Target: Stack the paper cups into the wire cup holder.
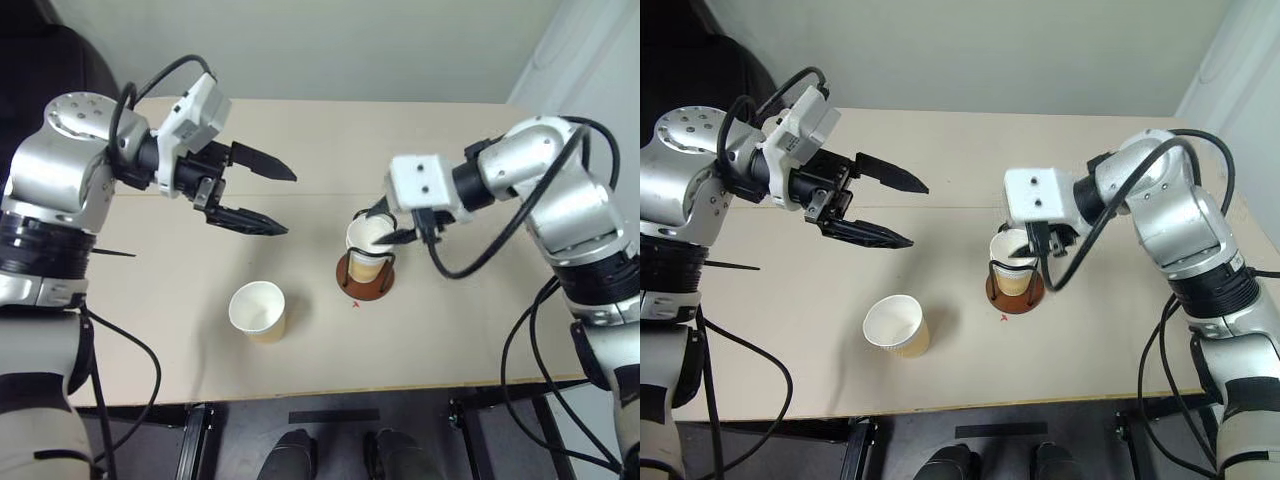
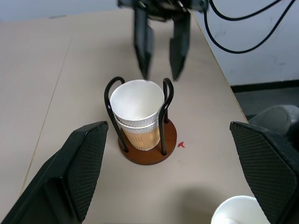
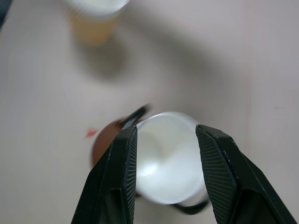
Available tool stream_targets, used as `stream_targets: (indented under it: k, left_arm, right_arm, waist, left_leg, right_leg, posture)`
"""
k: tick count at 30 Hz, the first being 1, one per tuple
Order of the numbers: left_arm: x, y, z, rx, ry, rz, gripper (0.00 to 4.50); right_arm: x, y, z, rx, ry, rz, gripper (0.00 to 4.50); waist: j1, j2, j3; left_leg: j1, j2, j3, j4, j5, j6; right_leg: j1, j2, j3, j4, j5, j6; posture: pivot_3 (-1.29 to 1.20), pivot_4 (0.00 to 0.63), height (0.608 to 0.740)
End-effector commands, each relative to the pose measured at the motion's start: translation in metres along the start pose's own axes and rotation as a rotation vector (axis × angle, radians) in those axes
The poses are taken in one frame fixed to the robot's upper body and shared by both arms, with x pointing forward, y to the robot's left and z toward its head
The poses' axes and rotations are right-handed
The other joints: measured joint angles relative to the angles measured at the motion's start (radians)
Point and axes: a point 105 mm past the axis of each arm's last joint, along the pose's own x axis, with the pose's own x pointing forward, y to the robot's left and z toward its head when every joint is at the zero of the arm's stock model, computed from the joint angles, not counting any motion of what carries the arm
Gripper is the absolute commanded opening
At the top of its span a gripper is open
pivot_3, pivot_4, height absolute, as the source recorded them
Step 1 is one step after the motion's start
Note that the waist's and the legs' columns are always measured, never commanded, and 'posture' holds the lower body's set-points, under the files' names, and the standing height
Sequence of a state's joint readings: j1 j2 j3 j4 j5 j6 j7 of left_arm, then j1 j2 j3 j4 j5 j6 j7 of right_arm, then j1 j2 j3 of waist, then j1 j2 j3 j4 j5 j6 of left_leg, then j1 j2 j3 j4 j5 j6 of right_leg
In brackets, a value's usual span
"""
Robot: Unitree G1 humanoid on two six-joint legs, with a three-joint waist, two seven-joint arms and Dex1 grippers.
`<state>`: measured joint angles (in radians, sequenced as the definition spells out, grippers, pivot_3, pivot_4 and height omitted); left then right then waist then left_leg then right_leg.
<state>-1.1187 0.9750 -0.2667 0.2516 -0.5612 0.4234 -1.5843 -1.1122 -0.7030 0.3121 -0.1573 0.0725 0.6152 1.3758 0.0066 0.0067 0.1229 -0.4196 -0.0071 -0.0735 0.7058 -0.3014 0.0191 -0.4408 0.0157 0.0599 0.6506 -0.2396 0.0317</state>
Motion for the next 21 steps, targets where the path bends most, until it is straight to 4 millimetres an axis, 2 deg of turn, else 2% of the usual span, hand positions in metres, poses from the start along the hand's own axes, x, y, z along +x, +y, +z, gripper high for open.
stream_targets:
  k: [1,5,9,17,21]
  left_arm:
    - [-0.005,-0.010,0.005,0.075,0.046,-0.027,4.50]
    - [-0.002,-0.026,-0.007,0.122,0.153,-0.079,4.50]
    - [0.002,-0.044,-0.028,0.195,0.305,-0.160,4.50]
    - [0.003,-0.050,-0.021,0.247,0.324,-0.191,4.50]
    - [0.000,-0.053,-0.024,0.281,0.375,-0.207,4.50]
  right_arm:
    - [-0.022,-0.002,0.026,0.056,-0.123,-0.068,1.93]
    - [-0.032,0.006,0.029,0.132,-0.162,-0.068,1.93]
    - [-0.039,0.011,0.029,0.172,-0.173,-0.074,1.93]
    - [-0.043,0.022,0.028,0.192,-0.157,-0.052,1.93]
    - [-0.045,0.022,0.027,0.201,-0.150,-0.052,1.93]
  waist:
    - [0.000,0.000,0.000]
    - [-0.002,0.000,0.000]
    - [-0.001,0.000,0.000]
    - [-0.003,0.000,0.000]
    - [-0.002,0.000,0.000]
  left_leg:
    - [0.000,0.000,0.000,-0.002,0.000,0.000]
    - [0.000,0.000,0.000,-0.006,0.001,-0.001]
    - [0.000,0.000,0.000,-0.006,0.001,-0.001]
    - [0.000,0.000,0.000,-0.007,0.001,-0.002]
    - [0.000,0.000,-0.001,-0.006,0.001,-0.002]
  right_leg:
    - [0.000,0.000,0.000,-0.001,0.000,0.000]
    - [-0.001,0.000,0.000,-0.007,0.000,0.000]
    - [-0.002,0.000,0.000,-0.007,0.000,0.000]
    - [-0.001,0.000,0.000,-0.005,-0.001,-0.001]
    - [-0.001,0.000,0.000,-0.003,0.000,-0.001]
  posture:
    - [0.00,0.150,0.740]
    - [0.00,0.150,0.740]
    - [0.00,0.150,0.740]
    - [0.00,0.150,0.740]
    - [0.00,0.150,0.740]
